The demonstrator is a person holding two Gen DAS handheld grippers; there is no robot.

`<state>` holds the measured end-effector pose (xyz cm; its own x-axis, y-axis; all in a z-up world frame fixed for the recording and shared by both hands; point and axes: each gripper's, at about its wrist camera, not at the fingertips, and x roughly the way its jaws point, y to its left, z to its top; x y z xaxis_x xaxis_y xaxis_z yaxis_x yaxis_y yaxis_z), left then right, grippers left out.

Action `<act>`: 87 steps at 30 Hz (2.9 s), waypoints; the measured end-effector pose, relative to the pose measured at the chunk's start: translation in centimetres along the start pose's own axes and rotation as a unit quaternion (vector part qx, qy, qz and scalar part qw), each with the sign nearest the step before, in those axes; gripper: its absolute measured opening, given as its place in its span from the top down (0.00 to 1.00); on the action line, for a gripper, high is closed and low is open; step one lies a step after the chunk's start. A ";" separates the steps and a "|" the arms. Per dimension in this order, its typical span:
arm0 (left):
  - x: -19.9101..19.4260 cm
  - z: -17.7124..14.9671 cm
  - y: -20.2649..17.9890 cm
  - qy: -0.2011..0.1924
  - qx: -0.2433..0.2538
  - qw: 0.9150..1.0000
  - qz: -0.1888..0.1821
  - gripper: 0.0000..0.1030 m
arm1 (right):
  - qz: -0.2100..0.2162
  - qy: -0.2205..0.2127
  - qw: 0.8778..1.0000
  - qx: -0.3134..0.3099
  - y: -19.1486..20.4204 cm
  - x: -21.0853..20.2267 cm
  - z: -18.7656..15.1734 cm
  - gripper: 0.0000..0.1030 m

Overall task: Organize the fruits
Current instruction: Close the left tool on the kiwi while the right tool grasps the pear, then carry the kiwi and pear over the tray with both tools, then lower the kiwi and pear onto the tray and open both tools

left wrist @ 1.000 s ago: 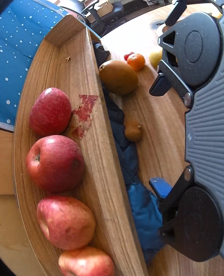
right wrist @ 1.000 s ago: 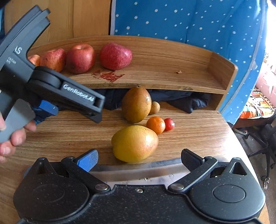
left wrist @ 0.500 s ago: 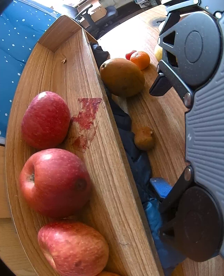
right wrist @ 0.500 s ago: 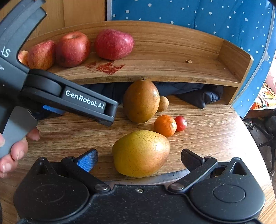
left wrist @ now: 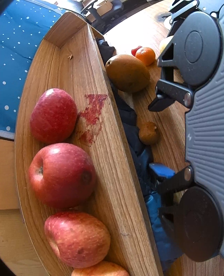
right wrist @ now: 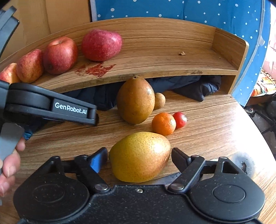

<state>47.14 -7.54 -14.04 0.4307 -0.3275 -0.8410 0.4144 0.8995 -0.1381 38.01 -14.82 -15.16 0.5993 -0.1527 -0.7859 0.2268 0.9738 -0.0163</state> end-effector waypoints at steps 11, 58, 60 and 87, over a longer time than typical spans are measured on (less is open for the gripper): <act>-0.4 -0.2 -0.2 -0.001 0.005 1.000 -0.021 0.70 | -0.012 -0.013 1.000 0.006 0.2 -0.2 -0.4 0.30; -6.5 -7.2 -9.2 0.063 0.133 0.979 -0.142 0.70 | -0.081 -0.029 0.994 0.074 -3.2 -10.6 -8.9 0.32; -6.4 -7.4 -9.2 0.067 0.133 0.978 -0.143 0.70 | -0.081 -0.026 0.994 0.075 -3.2 -10.5 -9.0 0.32; -7.3 -7.9 -8.4 0.079 0.101 0.987 -0.099 0.47 | -0.074 -0.043 0.995 0.049 -2.7 -11.7 -9.6 0.25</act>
<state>34.14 -10.43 -10.87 0.2010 -0.4271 -0.8816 0.6363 0.7412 -0.2140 23.06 -14.01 -11.84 0.6163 -0.3106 -0.7237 0.3882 0.9193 -0.0640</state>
